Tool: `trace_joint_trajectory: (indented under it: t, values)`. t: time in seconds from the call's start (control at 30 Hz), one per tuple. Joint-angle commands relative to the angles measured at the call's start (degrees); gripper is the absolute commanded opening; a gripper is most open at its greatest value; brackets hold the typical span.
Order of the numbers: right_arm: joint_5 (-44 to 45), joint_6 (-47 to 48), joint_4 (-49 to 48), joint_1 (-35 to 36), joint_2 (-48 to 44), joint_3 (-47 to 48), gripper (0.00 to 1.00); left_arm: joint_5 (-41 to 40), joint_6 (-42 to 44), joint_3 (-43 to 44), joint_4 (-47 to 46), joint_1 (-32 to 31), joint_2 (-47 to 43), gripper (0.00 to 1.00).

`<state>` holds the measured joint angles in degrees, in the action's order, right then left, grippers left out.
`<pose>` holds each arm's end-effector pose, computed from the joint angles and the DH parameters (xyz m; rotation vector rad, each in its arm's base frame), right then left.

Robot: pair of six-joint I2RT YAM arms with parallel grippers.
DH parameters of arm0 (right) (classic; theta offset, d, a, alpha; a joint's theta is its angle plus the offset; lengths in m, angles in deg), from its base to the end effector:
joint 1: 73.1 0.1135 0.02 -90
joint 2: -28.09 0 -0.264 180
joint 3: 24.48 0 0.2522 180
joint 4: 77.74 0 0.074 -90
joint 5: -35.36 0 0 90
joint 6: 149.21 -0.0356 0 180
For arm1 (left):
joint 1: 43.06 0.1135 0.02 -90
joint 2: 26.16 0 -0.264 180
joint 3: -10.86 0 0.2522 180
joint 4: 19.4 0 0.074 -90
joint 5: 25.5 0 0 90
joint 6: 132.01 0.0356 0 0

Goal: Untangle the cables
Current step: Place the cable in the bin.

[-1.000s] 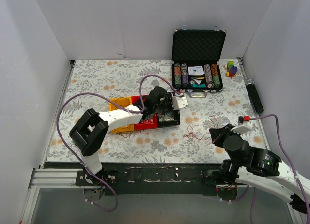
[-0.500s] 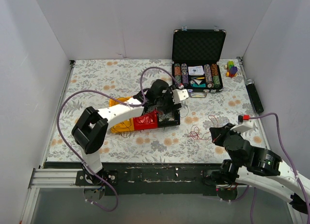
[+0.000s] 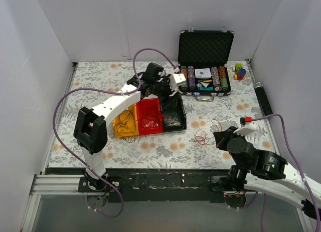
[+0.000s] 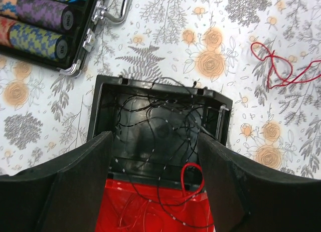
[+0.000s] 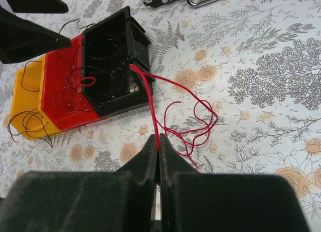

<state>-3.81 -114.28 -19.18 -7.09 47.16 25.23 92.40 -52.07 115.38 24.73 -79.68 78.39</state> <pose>0.0548 0.0552 0.2831 0.3469 1.8740 0.5320 0.3225 -0.2604 0.2954 0.8041 2.2992 -0.9583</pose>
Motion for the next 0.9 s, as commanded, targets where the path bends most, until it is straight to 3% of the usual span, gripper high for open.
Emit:
trace_joint_trajectory:
  t: [0.0, 0.17, 0.27, 0.37, 0.5, 0.63, 0.87]
  values:
    - [0.50, 0.84, -2.34, -0.01, 1.49, 3.43, 0.01, 6.02, -1.10, 7.56, 8.46, -0.29, 5.47, 0.68]
    - [0.32, 1.19, -1.73, -0.01, 2.72, 5.01, 0.01, 9.62, -1.71, 23.91, 19.53, 1.81, 14.70, 0.68]
    - [0.67, 1.72, -1.73, -0.01, 2.90, 5.45, 0.01, 9.73, 1.62, 29.11, 25.69, 2.78, 17.87, 0.70]
    - [1.03, 1.98, -1.82, -0.01, 3.43, 5.63, 0.01, 9.27, 2.07, 28.78, 26.93, 4.27, 16.92, 0.72]
    - [0.68, 4.43, -5.32, 0.07, 5.09, 4.31, 0.01, 8.84, 2.24, 22.11, 23.69, 6.30, 11.04, 0.76]
    - [-0.03, 8.13, -9.63, -0.10, 10.62, 3.26, 0.01, 8.49, 3.03, 20.07, 23.24, 7.00, 5.15, 0.98]
    - [-7.92, 12.35, -16.04, -4.57, 21.97, 2.47, 0.13, 11.12, -0.91, 28.67, 26.76, 6.92, 3.38, 0.98]
